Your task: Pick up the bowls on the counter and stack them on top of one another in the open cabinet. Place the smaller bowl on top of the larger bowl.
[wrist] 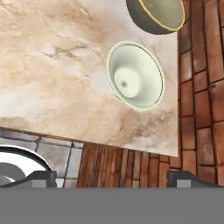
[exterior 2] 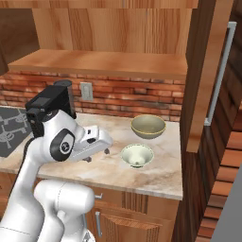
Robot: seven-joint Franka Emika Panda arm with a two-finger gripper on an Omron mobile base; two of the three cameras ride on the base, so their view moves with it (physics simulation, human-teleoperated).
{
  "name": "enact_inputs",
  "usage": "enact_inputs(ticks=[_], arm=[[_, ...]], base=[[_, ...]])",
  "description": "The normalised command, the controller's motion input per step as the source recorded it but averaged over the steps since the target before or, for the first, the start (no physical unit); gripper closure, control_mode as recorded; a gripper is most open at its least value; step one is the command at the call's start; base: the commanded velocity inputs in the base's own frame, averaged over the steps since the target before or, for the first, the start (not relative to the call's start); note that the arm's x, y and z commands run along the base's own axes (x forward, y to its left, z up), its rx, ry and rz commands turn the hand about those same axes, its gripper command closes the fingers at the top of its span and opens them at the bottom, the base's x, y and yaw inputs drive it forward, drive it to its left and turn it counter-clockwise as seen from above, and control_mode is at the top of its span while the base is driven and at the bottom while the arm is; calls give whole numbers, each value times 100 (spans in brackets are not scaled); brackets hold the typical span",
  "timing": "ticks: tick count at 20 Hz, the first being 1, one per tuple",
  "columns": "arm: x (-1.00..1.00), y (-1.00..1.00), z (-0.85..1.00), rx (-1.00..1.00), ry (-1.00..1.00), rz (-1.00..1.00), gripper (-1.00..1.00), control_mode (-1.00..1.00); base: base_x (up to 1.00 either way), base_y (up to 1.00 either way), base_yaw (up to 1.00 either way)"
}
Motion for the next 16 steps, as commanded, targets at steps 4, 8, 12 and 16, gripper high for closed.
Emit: enact_inputs(ticks=[4,8,12,16], arm=[[40,-1,-17,0,-2,0,-100,-100],[45,-7,-20,0,-1,0,-100,-100],[41,-23,-22,0,0,0,-100,-100],[31,-30,-23,-2,0,0,-100,-100]], base=[[0,0,0],[0,0,0],[0,0,0],[0,0,0]])
